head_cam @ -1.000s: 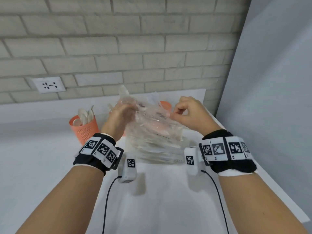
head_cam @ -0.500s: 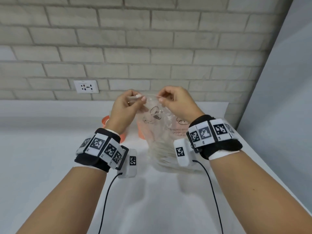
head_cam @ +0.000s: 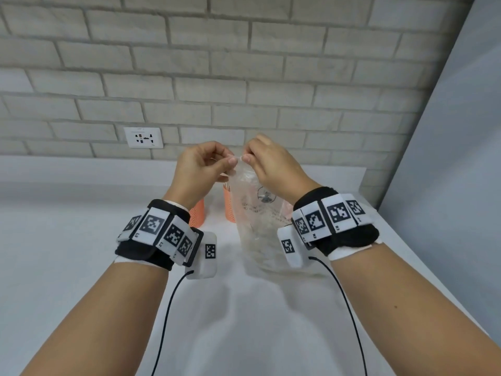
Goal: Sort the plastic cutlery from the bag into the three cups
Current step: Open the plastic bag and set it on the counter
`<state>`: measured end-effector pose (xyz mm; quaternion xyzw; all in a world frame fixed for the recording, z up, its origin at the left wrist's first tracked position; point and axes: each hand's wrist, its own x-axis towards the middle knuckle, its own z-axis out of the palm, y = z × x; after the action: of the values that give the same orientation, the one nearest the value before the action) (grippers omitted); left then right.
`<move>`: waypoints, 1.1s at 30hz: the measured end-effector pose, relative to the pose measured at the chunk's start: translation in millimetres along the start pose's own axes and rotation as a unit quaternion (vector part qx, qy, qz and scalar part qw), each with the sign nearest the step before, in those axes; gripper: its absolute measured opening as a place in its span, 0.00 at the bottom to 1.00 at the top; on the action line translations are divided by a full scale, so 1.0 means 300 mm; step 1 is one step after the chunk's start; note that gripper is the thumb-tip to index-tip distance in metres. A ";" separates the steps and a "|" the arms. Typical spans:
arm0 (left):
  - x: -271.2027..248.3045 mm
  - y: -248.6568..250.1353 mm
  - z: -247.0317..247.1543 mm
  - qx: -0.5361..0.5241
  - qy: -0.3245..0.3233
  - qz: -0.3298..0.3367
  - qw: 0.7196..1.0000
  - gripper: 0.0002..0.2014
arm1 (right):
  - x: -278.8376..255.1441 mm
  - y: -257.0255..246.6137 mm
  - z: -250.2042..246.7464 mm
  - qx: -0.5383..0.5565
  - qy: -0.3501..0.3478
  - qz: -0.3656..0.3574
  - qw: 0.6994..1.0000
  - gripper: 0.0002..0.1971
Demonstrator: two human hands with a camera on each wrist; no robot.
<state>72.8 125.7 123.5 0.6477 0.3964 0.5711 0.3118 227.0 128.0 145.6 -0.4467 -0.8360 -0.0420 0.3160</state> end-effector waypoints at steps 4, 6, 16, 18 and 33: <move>0.018 -0.023 0.006 -0.026 0.041 -0.013 0.999 0.08 | -0.039 0.034 -0.008 -0.064 0.004 0.023 0.998 0.10; 0.027 -0.048 -0.005 -0.050 0.073 -0.034 0.995 0.09 | -0.085 0.090 -0.014 -0.077 0.005 0.045 0.996 0.10; 0.017 -0.159 -0.014 0.004 0.103 -0.064 0.993 0.04 | -0.368 0.409 -0.041 -0.032 0.067 0.199 0.977 0.08; 0.024 -0.115 0.000 0.049 0.029 -0.042 0.998 0.05 | -0.373 0.412 -0.054 0.045 0.092 0.211 0.972 0.07; -0.010 -0.104 0.025 0.115 -0.030 -0.015 0.993 0.07 | -0.306 0.153 0.016 0.360 -0.281 0.166 0.874 0.07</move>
<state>75.3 138.7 94.1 0.6902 0.4594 0.4974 0.2553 296.9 91.1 80.1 -0.4275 -0.7605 0.4421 0.2086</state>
